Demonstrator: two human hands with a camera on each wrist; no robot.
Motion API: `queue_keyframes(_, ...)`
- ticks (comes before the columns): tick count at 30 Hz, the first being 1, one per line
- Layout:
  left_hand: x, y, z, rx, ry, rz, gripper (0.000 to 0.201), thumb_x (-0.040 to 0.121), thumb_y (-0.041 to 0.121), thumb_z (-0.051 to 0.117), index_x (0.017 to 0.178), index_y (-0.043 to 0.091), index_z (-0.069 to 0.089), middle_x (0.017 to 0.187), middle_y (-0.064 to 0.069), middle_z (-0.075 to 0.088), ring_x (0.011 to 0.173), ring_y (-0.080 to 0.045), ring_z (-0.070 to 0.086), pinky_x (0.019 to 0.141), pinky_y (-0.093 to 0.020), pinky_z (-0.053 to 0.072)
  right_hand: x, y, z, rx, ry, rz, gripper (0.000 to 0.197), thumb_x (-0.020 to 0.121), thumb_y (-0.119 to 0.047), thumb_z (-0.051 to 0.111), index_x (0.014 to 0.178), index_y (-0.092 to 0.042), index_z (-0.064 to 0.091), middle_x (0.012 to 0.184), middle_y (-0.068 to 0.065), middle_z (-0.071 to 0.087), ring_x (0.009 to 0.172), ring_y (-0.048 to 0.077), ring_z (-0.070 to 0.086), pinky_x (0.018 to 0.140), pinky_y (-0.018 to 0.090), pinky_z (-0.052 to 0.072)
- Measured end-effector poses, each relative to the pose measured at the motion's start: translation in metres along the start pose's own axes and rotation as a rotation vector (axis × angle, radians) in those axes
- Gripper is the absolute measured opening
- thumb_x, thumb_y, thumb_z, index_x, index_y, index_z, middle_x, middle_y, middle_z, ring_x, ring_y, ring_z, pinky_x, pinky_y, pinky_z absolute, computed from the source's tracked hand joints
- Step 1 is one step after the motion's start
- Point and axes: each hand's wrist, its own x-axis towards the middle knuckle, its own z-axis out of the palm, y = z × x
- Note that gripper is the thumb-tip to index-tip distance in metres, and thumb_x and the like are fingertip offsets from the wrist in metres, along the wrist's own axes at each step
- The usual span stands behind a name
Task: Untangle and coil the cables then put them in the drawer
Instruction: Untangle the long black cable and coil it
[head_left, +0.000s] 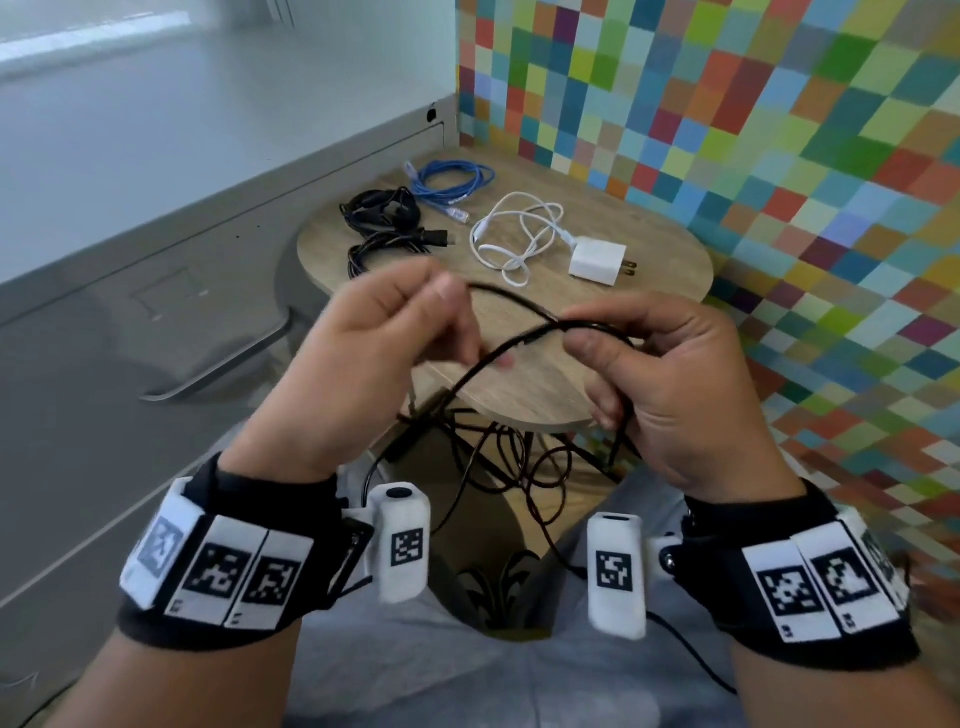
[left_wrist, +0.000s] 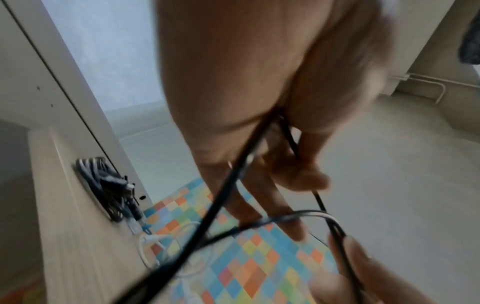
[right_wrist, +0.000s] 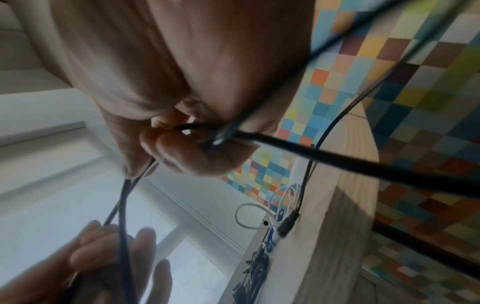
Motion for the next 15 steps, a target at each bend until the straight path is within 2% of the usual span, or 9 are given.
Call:
queue_keyframes(3,0.006,-0.002,0.004,-0.263,0.217,0.128,0.032,0.108,0.022,0.038,0.084,0.01,0.056,0.075,-0.007,0.062,0.089,-0.04,0.072,0.086,-0.047,0.056,0.001,-0.004,-0.001,0.03,0.054,0.018,0.01,0.081,-0.015,0.077,0.089,-0.019,0.081,0.065,0.01,0.063,0.047,0.023,0.057,0.043,0.028,0.046)
queue_keyframes(6,0.007,0.001,-0.003,-0.468,0.282,0.138,0.034,0.11,0.023,0.031,0.087,0.012,0.054,0.078,-0.004,0.061,0.09,-0.035,0.07,0.085,-0.043,0.054,0.001,-0.004,-0.005,-0.012,0.13,0.077,0.01,0.075,-0.022,0.079,0.085,-0.023,0.081,0.067,0.009,0.062,0.043,0.021,0.059,0.041,0.026,0.047)
queue_keyframes(9,0.005,0.007,-0.02,-0.38,0.207,0.036,0.033,0.1,0.016,0.032,0.079,0.011,0.057,0.07,-0.007,0.06,0.09,-0.037,0.069,0.089,-0.045,0.053,0.002,-0.001,-0.011,-0.035,0.139,0.074,0.01,0.074,-0.023,0.08,0.084,-0.02,0.08,0.066,0.005,0.062,0.038,0.014,0.05,0.04,0.021,0.042)
queue_keyframes(12,-0.002,0.01,-0.033,-0.095,-0.011,-0.132,0.037,0.084,0.012,0.034,0.084,0.0,0.069,0.073,-0.023,0.065,0.082,-0.049,0.068,0.085,-0.048,0.051,0.003,-0.002,-0.012,-0.065,0.105,0.019,0.016,0.074,-0.02,0.079,0.089,-0.012,0.078,0.07,0.001,0.069,0.042,0.001,0.052,0.044,0.014,0.04)
queue_keyframes(14,-0.005,0.01,-0.035,0.017,-0.092,-0.228,0.047,0.091,0.023,0.034,0.095,0.0,0.075,0.076,-0.029,0.068,0.081,-0.055,0.065,0.083,-0.05,0.048,0.002,-0.003,-0.009,-0.142,0.071,0.002,0.014,0.076,-0.017,0.08,0.088,-0.012,0.078,0.07,-0.006,0.072,0.05,0.001,0.058,0.049,0.012,0.044)
queue_keyframes(15,-0.005,0.011,-0.034,0.048,-0.083,-0.258,0.053,0.096,0.033,0.033,0.099,0.001,0.075,0.076,-0.029,0.068,0.08,-0.055,0.065,0.084,-0.053,0.048,0.001,-0.003,-0.008,-0.194,0.045,-0.009,0.01,0.077,-0.013,0.081,0.087,-0.015,0.079,0.071,-0.008,0.073,0.057,0.001,0.063,0.054,0.011,0.047)
